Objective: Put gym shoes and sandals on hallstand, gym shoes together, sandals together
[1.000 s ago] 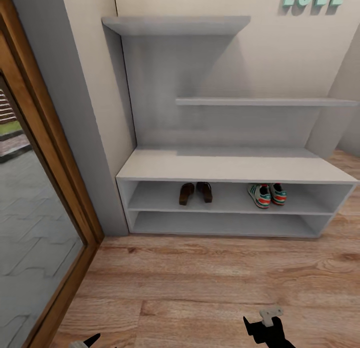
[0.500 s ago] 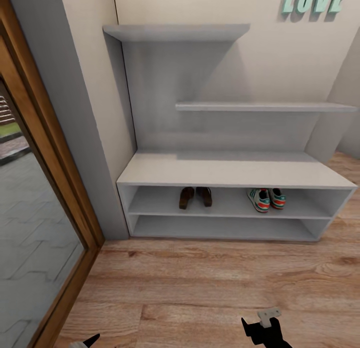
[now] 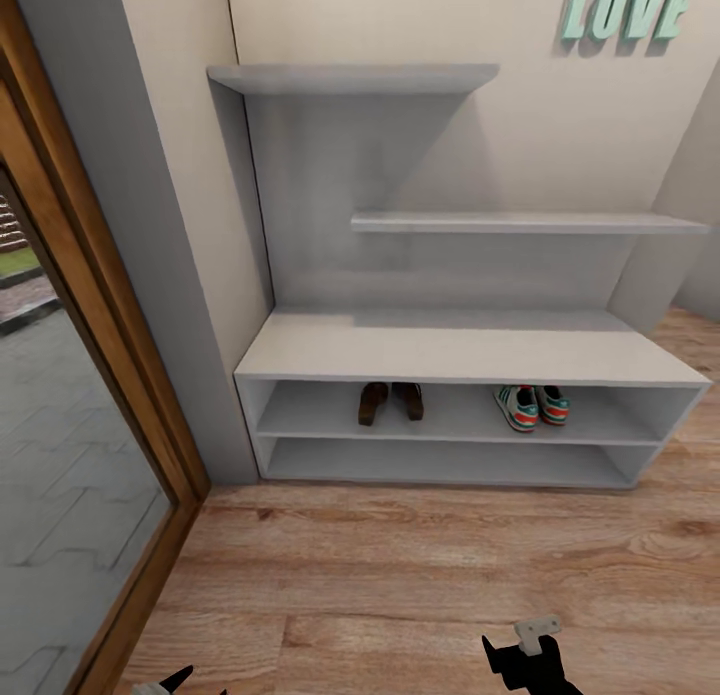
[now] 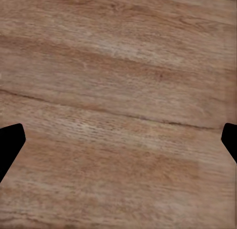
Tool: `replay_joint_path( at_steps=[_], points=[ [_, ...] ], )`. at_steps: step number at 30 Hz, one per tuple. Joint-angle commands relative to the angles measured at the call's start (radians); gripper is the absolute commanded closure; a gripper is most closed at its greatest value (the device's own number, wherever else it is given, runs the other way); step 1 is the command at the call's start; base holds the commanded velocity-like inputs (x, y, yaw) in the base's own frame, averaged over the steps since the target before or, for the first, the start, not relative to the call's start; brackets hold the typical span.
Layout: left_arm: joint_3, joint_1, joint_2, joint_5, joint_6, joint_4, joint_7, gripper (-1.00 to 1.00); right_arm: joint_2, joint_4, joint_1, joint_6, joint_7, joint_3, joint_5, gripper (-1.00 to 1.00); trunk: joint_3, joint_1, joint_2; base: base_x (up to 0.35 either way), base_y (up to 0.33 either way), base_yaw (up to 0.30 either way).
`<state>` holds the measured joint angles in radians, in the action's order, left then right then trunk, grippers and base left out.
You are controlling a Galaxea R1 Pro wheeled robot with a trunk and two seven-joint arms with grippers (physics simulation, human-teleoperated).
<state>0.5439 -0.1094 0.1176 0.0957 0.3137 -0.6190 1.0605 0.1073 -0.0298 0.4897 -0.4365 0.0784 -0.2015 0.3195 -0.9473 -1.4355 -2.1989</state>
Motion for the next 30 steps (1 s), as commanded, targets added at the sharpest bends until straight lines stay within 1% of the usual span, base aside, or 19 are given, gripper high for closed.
replay_joint_path(
  at_steps=[1, 2, 4, 7, 18, 23, 24, 30],
  points=[
    [0.021, -0.001, -0.001, 0.011, 0.006, -0.001, 0.005, -1.00, 0.000, 0.001, 0.000, -0.003, 0.007, -0.009, 0.003, -1.00, 0.002, 0.004, 0.007, 0.000, 0.000, 0.000],
    [0.033, -0.001, -0.001, 0.011, 0.006, -0.001, 0.005, -1.00, 0.000, 0.001, -0.002, -0.003, 0.007, -0.009, 0.003, -1.00, 0.006, 0.008, 0.014, 0.000, 0.000, 0.000],
    [0.044, -0.001, -0.001, 0.011, 0.007, -0.001, 0.007, -1.00, -0.001, 0.001, -0.005, -0.004, 0.007, -0.009, 0.003, -1.00, 0.012, 0.016, 0.028, 0.000, 0.000, 0.000],
    [0.051, -0.001, -0.001, 0.012, 0.007, -0.001, 0.007, -1.00, -0.001, 0.001, -0.010, -0.004, 0.007, -0.009, 0.002, -1.00, 0.021, 0.027, 0.049, 0.000, 0.000, 0.000],
    [0.056, -0.001, -0.003, 0.015, 0.005, 0.000, -0.005, -1.00, -0.004, 0.001, -0.026, -0.004, 0.008, -0.009, 0.000, -1.00, 0.056, 0.069, 0.126, 0.000, 0.000, 0.000],
    [0.056, -0.001, -0.003, 0.016, 0.005, 0.001, -0.014, -1.00, -0.015, 0.001, -0.029, -0.004, 0.008, -0.009, 0.001, -1.00, 0.071, 0.088, 0.161, 0.000, 0.000, 0.000],
    [0.056, -0.001, -0.003, 0.016, 0.005, 0.001, -0.021, -1.00, -0.022, 0.001, -0.031, -0.003, 0.008, -0.009, 0.001, -1.00, 0.074, 0.092, 0.168, 0.000, 0.000, 0.000],
    [0.056, -0.001, -0.002, 0.017, 0.007, 0.000, -0.024, -1.00, -0.025, 0.001, -0.033, -0.003, 0.008, -0.009, 0.001, -1.00, 0.093, 0.115, 0.210, 0.000, 0.000, 0.000]
  ],
)
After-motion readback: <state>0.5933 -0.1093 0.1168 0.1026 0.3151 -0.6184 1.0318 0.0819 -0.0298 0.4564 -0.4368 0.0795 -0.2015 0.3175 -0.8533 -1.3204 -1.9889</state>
